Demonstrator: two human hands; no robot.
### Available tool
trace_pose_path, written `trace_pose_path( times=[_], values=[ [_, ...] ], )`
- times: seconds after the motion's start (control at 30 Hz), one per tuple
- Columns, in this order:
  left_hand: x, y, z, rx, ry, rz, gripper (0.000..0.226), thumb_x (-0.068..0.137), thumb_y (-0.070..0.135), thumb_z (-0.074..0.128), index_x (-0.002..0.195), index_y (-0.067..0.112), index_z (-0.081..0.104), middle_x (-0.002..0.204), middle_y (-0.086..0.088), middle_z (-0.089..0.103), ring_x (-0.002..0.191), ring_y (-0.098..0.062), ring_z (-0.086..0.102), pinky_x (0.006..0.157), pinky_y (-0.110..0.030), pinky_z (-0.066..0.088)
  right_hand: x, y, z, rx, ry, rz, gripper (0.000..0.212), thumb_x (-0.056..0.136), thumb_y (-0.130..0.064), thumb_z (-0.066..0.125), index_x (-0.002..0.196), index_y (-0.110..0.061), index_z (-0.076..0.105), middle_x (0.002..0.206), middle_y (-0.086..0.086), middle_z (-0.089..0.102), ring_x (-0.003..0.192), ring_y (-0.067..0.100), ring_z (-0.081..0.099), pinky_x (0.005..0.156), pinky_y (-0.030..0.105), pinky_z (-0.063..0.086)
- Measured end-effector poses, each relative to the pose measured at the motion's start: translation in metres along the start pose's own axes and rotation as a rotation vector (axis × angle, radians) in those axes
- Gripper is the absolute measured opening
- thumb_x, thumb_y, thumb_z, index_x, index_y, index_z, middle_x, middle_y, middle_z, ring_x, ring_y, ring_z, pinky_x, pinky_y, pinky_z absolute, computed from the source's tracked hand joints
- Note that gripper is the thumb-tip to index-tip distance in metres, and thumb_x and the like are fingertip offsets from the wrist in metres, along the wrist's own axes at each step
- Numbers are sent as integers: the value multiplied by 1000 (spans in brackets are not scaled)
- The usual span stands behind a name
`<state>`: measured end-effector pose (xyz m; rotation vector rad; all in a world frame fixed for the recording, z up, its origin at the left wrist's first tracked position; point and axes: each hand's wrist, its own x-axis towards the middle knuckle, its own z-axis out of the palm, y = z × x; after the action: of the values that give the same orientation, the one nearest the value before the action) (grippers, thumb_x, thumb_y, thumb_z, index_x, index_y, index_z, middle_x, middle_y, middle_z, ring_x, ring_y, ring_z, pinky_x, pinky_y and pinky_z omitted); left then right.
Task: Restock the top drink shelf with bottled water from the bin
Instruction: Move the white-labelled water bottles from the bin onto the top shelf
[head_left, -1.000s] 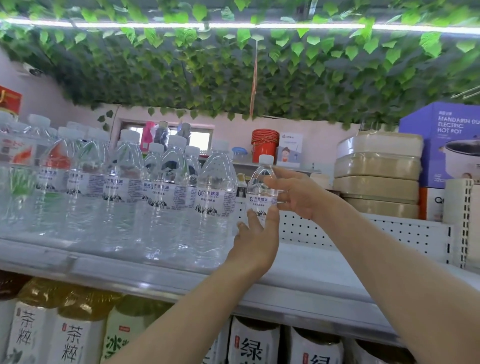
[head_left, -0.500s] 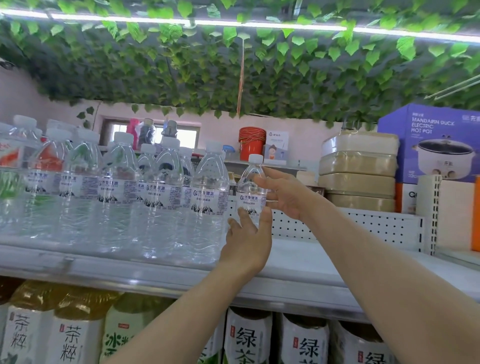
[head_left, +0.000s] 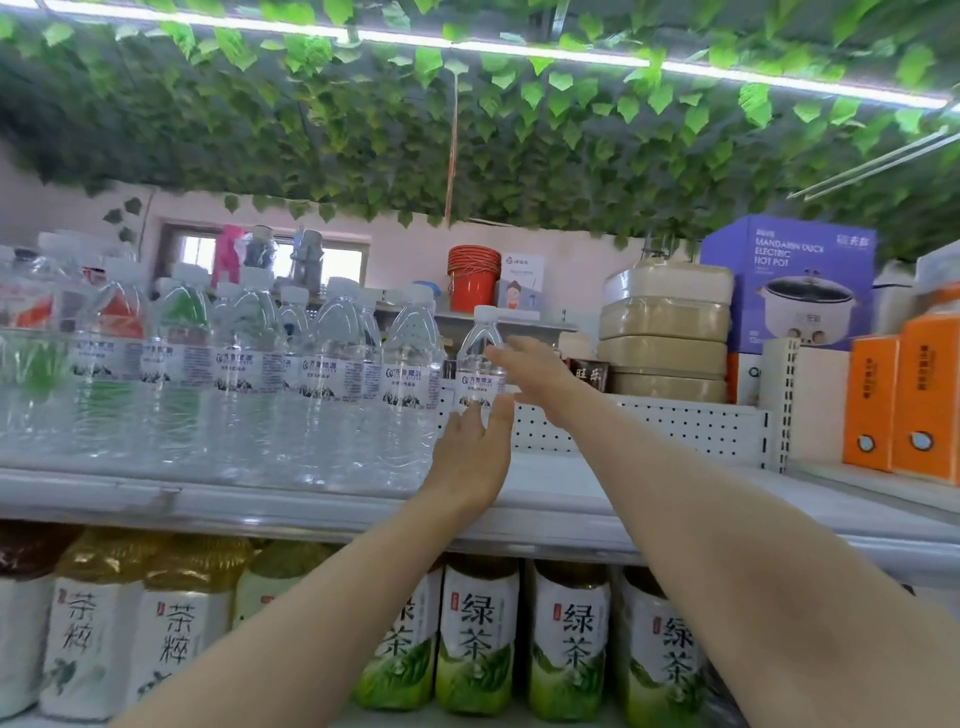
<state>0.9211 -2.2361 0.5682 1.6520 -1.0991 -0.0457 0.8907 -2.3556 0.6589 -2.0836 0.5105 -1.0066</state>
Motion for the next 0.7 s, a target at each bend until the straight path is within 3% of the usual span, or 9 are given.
trace_pose_path(
  times=[0.07, 0.13, 0.23, 0.37, 0.53, 0.63, 0.7],
  values=[
    [-16, 1, -16, -43, 26, 61, 75, 98, 68, 16, 158, 23, 22, 165, 4, 18, 151, -12, 14, 123, -36, 9, -14, -5, -2, -44, 50, -25, 62, 98, -35, 63, 151, -10, 43, 149, 9, 50, 131, 28, 52, 110, 51, 44],
    [-34, 3, -35, -61, 68, 101, 68, 101, 64, 19, 155, 24, 30, 162, 5, 27, 144, -7, 24, 112, -25, 14, -29, -16, -5, -63, 61, -35, 51, 96, -35, 66, 140, -12, 55, 138, 8, 58, 121, 27, 57, 108, 51, 46],
    [-59, 8, -72, -29, 143, 102, 65, 102, 63, 20, 152, 25, 35, 158, 4, 34, 143, -12, 28, 106, -29, 21, -56, -41, -8, -115, 69, -54, 37, 94, -38, 68, 124, -17, 64, 130, 6, 63, 108, 21, 59, 101, 44, 51],
    [-90, 8, -124, 32, 261, 73, 65, 102, 61, 23, 147, 18, 43, 151, -2, 44, 136, -20, 39, 93, -31, 25, -95, -75, -3, -200, 31, -91, 57, 90, -39, 75, 139, -18, 55, 138, 8, 57, 119, 27, 56, 105, 46, 49],
    [-131, -6, -183, 150, 394, 14, 68, 98, 64, 35, 144, 16, 46, 147, -10, 48, 134, -30, 43, 107, -45, 35, -149, -106, 22, -313, 5, -148, 63, 86, -42, 78, 141, -22, 55, 139, 5, 56, 121, 23, 55, 105, 41, 47],
    [-158, -22, -202, 206, 407, -27, 68, 94, 67, 43, 145, 21, 45, 150, -10, 43, 137, -32, 38, 106, -48, 36, -181, -108, 45, -335, -46, -148, 63, 86, -39, 79, 141, -23, 53, 145, 6, 53, 130, 26, 52, 110, 45, 45],
    [-177, -36, -209, 243, 403, -70, 67, 93, 65, 49, 145, 23, 44, 150, -11, 40, 138, -32, 36, 106, -48, 36, -203, -102, 64, -366, -89, -136, 64, 86, -38, 79, 142, -23, 51, 148, 5, 51, 133, 26, 50, 109, 41, 44]
  ],
)
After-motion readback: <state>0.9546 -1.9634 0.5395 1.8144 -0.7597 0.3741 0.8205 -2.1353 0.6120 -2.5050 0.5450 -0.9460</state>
